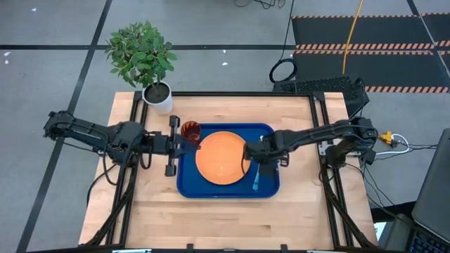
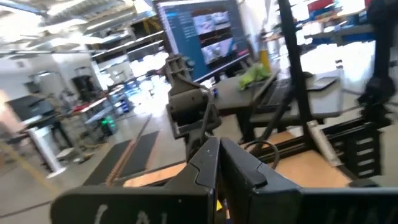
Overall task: Pick and place plate/cup/fork/spoon on tray
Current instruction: Put the fork on the serving tray to the right of the plate
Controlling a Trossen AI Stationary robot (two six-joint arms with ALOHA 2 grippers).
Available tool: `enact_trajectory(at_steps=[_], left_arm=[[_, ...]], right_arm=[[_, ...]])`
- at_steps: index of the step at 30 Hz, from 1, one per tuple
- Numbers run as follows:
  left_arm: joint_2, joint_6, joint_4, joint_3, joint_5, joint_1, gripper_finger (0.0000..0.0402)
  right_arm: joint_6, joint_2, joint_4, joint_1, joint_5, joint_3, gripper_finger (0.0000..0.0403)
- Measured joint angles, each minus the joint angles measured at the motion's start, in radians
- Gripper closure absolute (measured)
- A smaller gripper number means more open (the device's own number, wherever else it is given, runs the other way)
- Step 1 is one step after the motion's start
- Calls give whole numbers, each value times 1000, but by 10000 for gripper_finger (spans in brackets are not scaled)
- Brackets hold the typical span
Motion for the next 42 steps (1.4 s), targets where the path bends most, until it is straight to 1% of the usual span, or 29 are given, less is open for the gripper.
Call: enact_trajectory(at_steps=[4,9,14,18,23,26,32,42], left_arm=[[0,-1,-40,0,-13,39,382],[0,-43,-56,0,-15,76,382],[0,-53,-61,0,-15,85,382],[0,-54,-62,0,-15,85,382],[0,-52,-63,0,-15,85,382],[0,-52,-70,0,-15,85,382],[0,-52,-79,0,-14,85,382],[0,-58,-94,0,-13,97,382]], right_arm=[[-65,0,58,-53,-3,-36,403],[-164,0,105,-93,0,-89,402],[-249,0,177,-116,3,-134,402],[-290,0,237,-128,0,-142,402],[-302,29,249,-149,-5,-142,402],[-302,56,250,-153,-28,-142,402],[-319,96,280,-153,-30,-141,401],[-315,99,306,-170,-30,-141,401]])
